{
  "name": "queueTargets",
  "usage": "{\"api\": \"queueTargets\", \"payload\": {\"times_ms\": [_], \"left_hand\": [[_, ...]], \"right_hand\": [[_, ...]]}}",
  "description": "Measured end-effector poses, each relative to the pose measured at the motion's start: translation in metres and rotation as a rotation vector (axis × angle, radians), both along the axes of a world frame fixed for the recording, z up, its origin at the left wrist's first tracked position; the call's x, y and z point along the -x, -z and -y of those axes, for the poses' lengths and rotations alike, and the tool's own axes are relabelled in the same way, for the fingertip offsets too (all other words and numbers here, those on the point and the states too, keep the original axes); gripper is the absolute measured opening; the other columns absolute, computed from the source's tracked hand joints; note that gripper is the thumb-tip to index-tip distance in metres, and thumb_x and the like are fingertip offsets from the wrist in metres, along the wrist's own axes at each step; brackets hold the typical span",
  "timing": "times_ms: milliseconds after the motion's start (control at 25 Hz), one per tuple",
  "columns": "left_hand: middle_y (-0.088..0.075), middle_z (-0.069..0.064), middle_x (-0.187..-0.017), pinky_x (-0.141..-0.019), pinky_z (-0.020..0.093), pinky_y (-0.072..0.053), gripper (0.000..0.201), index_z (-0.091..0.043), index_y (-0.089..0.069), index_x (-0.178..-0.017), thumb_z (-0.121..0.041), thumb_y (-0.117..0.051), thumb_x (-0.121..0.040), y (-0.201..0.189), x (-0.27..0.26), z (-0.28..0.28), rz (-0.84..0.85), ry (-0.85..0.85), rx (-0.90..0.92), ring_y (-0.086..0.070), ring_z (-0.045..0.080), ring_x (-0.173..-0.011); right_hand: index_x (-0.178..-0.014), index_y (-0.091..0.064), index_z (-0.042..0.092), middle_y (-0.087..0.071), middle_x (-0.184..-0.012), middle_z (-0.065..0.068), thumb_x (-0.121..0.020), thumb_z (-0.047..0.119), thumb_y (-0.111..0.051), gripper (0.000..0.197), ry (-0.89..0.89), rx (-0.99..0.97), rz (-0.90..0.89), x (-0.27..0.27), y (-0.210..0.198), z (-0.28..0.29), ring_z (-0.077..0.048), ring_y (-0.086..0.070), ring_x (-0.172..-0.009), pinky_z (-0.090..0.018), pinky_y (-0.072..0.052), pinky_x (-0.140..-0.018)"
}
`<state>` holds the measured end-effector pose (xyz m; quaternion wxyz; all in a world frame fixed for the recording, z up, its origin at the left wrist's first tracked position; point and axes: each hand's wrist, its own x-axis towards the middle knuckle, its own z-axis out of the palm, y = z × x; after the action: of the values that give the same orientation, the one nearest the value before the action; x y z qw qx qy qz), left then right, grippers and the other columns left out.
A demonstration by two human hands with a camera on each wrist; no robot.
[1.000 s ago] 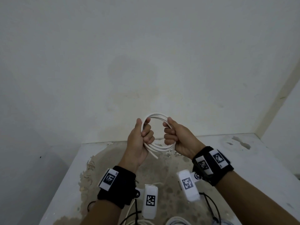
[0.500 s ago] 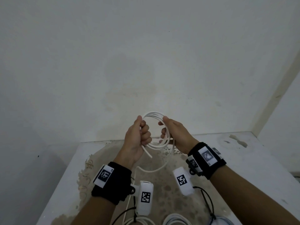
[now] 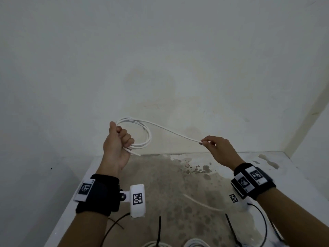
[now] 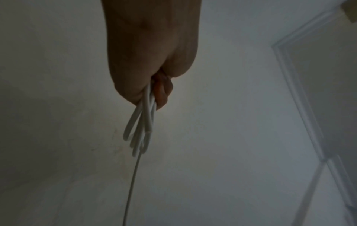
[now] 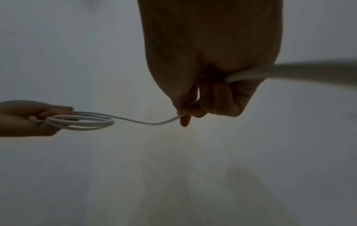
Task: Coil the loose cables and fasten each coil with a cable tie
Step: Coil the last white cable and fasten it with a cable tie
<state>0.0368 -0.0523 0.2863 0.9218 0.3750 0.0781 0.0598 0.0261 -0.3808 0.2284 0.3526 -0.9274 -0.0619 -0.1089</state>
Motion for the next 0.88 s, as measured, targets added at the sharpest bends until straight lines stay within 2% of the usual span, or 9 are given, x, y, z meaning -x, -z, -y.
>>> {"api": "queueTargets", "payload": {"times_ms": [120,200,320,400,480,600,720,800,880], "left_hand": [[-0.022,-0.008,-0.051,-0.038,0.019,-0.020,0.038,-0.021,-0.038,-0.073,-0.043,-0.035,-0.104,0.003,0.002,0.023,0.036,0.110,-0.114,-0.019,0.006,-0.038],[-0.024,-0.007,-0.052,-0.038,0.019,-0.022,0.037,-0.019,-0.039,-0.074,-0.040,-0.034,-0.105,0.005,0.005,0.038,0.062,0.172,-0.206,-0.020,0.006,-0.039],[-0.029,-0.006,-0.054,-0.039,0.019,-0.023,0.036,-0.017,-0.042,-0.077,-0.036,-0.032,-0.106,0.005,0.014,0.056,0.077,0.295,-0.299,-0.023,0.006,-0.040],[-0.031,-0.005,-0.056,-0.041,0.020,-0.023,0.035,-0.016,-0.043,-0.080,-0.036,-0.031,-0.106,0.004,0.021,0.065,0.078,0.398,-0.362,-0.024,0.006,-0.041],[-0.039,-0.001,-0.060,-0.043,0.022,-0.026,0.037,-0.013,-0.047,-0.083,-0.038,-0.032,-0.105,0.005,0.030,0.075,0.089,0.458,-0.517,-0.031,0.010,-0.044],[-0.059,0.005,-0.062,-0.051,0.026,-0.042,0.058,-0.005,-0.064,-0.084,-0.045,-0.028,-0.105,0.005,0.047,0.089,0.135,0.447,-0.896,-0.053,0.016,-0.053],[-0.070,0.002,-0.066,-0.061,0.012,-0.048,0.062,-0.015,-0.069,-0.080,-0.041,-0.019,-0.106,0.000,0.054,0.094,0.226,0.447,-1.133,-0.065,0.003,-0.060],[-0.059,0.006,-0.062,-0.062,0.022,-0.049,0.057,-0.016,-0.064,-0.078,-0.039,-0.021,-0.107,-0.002,0.056,0.097,0.242,0.532,-1.076,-0.062,0.012,-0.054],[-0.037,0.002,-0.057,-0.047,0.026,-0.036,0.048,-0.017,-0.051,-0.070,-0.041,-0.029,-0.105,-0.001,0.058,0.097,0.153,0.663,-0.866,-0.036,0.012,-0.041]], "right_hand": [[-0.097,-0.071,0.023,-0.051,-0.061,0.017,-0.104,0.031,-0.051,0.023,-0.248,0.321,-0.018,0.014,-0.033,-0.031,-0.001,-0.046,-0.051,-0.021,-0.032,-0.055],[-0.099,-0.072,0.026,-0.053,-0.064,0.020,-0.101,0.035,-0.054,0.021,-0.406,0.391,-0.017,0.027,-0.053,-0.048,0.005,-0.050,-0.057,-0.017,-0.033,-0.057],[-0.101,-0.074,0.031,-0.060,-0.073,0.019,-0.096,0.035,-0.058,0.018,-0.528,0.382,0.067,0.041,-0.078,-0.061,0.003,-0.054,-0.065,-0.021,-0.039,-0.062],[-0.103,-0.075,0.031,-0.064,-0.081,0.021,-0.097,0.035,-0.060,0.017,-0.584,0.368,0.100,0.044,-0.088,-0.064,0.008,-0.055,-0.069,-0.018,-0.039,-0.064],[-0.101,-0.075,0.030,-0.070,-0.088,0.018,-0.096,0.035,-0.064,0.013,-0.605,0.301,0.101,0.044,-0.093,-0.066,0.009,-0.057,-0.072,-0.020,-0.043,-0.066],[-0.093,-0.072,0.025,-0.073,-0.081,0.013,-0.094,0.030,-0.069,0.006,-0.592,0.174,0.098,0.045,-0.095,-0.068,-0.003,-0.064,-0.071,-0.030,-0.050,-0.066],[-0.088,-0.067,0.022,-0.072,-0.070,0.007,-0.092,0.027,-0.072,0.008,-0.599,0.075,0.068,0.047,-0.100,-0.066,-0.013,-0.065,-0.063,-0.027,-0.048,-0.059],[-0.088,-0.067,0.022,-0.071,-0.073,0.004,-0.089,0.031,-0.075,0.011,-0.591,0.053,0.066,0.046,-0.102,-0.064,-0.015,-0.062,-0.064,-0.029,-0.046,-0.058],[-0.089,-0.068,0.023,-0.068,-0.073,0.003,-0.088,0.034,-0.075,0.013,-0.565,0.053,0.056,0.043,-0.103,-0.058,-0.018,-0.057,-0.063,-0.030,-0.043,-0.058]]}}
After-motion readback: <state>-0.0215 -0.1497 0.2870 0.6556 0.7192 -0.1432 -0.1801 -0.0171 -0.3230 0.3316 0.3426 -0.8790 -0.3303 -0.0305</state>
